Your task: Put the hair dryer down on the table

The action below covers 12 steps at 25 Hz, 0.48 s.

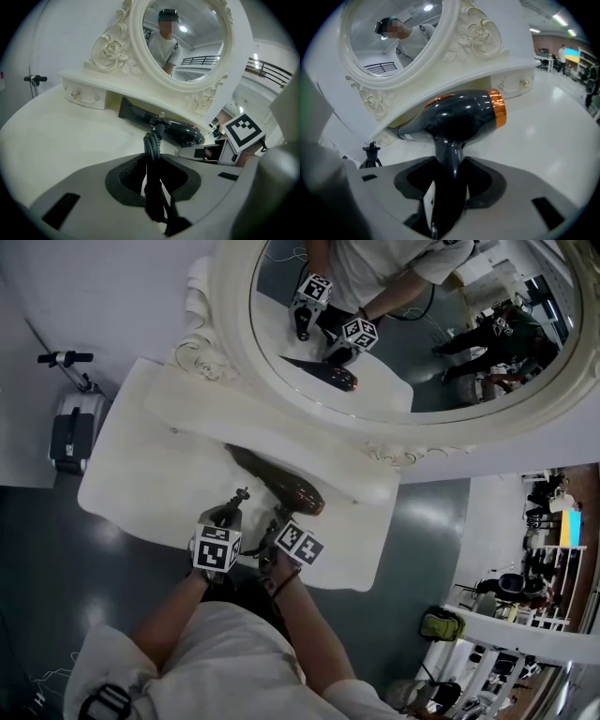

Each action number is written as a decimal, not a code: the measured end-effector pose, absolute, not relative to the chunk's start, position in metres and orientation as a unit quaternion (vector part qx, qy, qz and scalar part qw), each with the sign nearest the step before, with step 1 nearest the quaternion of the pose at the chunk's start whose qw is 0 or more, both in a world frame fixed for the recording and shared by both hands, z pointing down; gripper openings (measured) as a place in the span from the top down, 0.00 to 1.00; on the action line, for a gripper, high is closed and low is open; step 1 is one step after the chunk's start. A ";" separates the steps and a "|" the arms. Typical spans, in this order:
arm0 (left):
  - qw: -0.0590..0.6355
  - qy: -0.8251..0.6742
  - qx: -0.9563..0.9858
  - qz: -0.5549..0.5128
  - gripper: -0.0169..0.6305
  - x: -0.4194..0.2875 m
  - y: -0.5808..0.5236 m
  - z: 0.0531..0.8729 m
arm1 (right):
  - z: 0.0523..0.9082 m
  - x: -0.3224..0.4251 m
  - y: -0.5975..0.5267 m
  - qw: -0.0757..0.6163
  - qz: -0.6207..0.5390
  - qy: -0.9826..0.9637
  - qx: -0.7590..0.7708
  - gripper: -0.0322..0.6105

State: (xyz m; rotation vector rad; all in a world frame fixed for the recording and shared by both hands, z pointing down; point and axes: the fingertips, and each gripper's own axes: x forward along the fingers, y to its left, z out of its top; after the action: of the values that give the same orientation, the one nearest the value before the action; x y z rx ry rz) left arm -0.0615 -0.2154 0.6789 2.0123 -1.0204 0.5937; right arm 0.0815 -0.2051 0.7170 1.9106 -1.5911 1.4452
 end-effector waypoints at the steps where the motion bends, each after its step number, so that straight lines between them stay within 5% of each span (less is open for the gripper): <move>1: 0.393 -0.403 0.793 0.234 0.86 -0.061 -0.215 0.679 | 0.717 0.082 -0.205 0.133 0.498 -0.549 0.658 0.64; 12: 0.393 -0.408 0.789 0.237 0.86 -0.055 -0.221 0.682 | 0.720 0.084 -0.211 0.143 0.493 -0.553 0.656 0.64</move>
State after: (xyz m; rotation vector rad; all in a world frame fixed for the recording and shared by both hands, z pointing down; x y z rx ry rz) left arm -0.0545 -0.2206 0.6821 2.0023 -1.0350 0.6025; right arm 0.0843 -0.2113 0.7200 1.8929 -1.5951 1.4210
